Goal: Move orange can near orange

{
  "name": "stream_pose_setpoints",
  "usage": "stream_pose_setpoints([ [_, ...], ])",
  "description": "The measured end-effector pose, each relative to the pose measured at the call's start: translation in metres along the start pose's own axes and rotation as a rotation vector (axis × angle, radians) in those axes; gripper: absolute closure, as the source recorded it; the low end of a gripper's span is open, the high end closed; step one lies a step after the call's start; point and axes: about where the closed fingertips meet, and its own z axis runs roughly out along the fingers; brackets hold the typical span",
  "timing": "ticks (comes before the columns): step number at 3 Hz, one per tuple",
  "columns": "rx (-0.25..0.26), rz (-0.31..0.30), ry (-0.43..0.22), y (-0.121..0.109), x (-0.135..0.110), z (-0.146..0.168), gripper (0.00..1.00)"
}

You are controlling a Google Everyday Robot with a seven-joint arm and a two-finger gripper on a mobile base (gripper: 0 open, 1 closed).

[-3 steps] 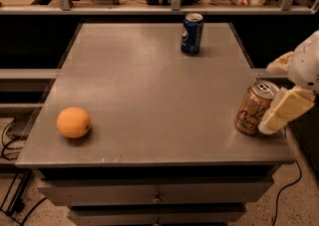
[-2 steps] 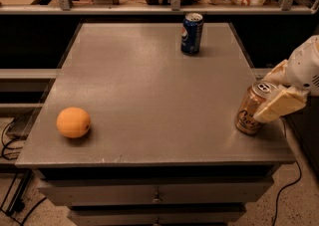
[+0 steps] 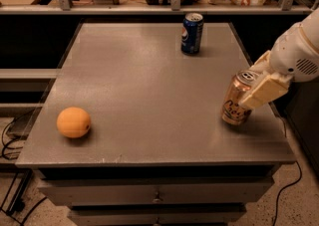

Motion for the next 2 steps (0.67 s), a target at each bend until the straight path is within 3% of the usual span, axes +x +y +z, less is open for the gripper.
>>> stream_pose_setpoints([
  [1,-0.038,-0.085,-0.080,0.004,-0.067,-0.003,1.00],
  [2,-0.077,-0.208,-0.141,0.019,-0.151,0.003,1.00],
])
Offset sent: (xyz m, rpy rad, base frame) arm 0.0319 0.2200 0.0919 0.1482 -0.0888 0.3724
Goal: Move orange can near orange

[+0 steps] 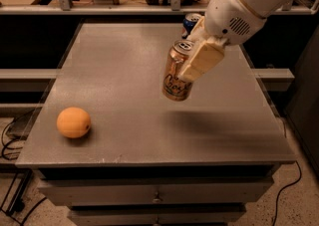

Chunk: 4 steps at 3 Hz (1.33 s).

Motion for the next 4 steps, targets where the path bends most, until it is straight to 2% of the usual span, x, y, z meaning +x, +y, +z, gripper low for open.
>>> stream_pose_setpoints([
  [1,0.000,0.000,0.000,0.000,0.000,0.000,1.00],
  [2,-0.021,-0.064,-0.012,0.008,-0.028,0.023,1.00],
  [3,-0.062,-0.128,-0.030,0.018,-0.055,0.054,1.00],
  [4,-0.104,-0.170,-0.040,0.026,-0.070,0.080,1.00],
])
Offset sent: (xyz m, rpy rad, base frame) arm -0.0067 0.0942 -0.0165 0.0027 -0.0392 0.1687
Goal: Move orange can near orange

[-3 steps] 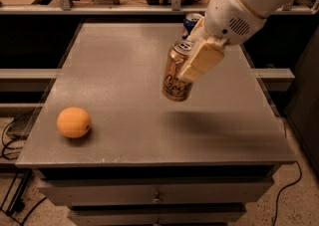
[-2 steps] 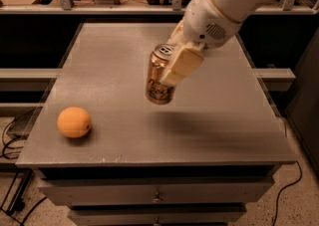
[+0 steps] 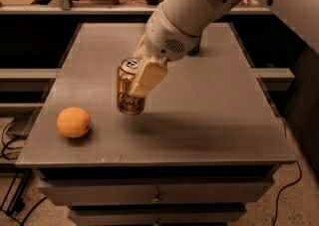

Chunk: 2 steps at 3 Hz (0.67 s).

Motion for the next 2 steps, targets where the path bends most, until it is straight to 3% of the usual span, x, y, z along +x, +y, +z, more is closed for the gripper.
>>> stream_pose_setpoints([
  [2,-0.048,-0.042,0.016,0.007,-0.011,0.041,0.58],
])
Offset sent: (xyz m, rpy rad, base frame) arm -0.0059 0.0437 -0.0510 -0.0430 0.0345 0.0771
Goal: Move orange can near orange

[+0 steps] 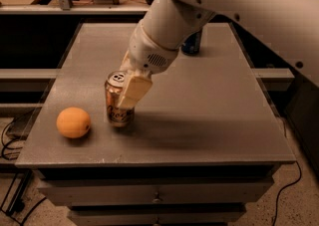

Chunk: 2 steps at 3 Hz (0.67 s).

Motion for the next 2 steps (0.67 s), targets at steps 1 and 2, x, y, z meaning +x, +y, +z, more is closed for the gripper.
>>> stream_pose_setpoints([
  [1,-0.015,-0.013,0.007,0.0041,-0.0037,0.0143,0.35],
  [2,-0.012,-0.031,0.001,0.0089,-0.0135,0.0173,0.12],
])
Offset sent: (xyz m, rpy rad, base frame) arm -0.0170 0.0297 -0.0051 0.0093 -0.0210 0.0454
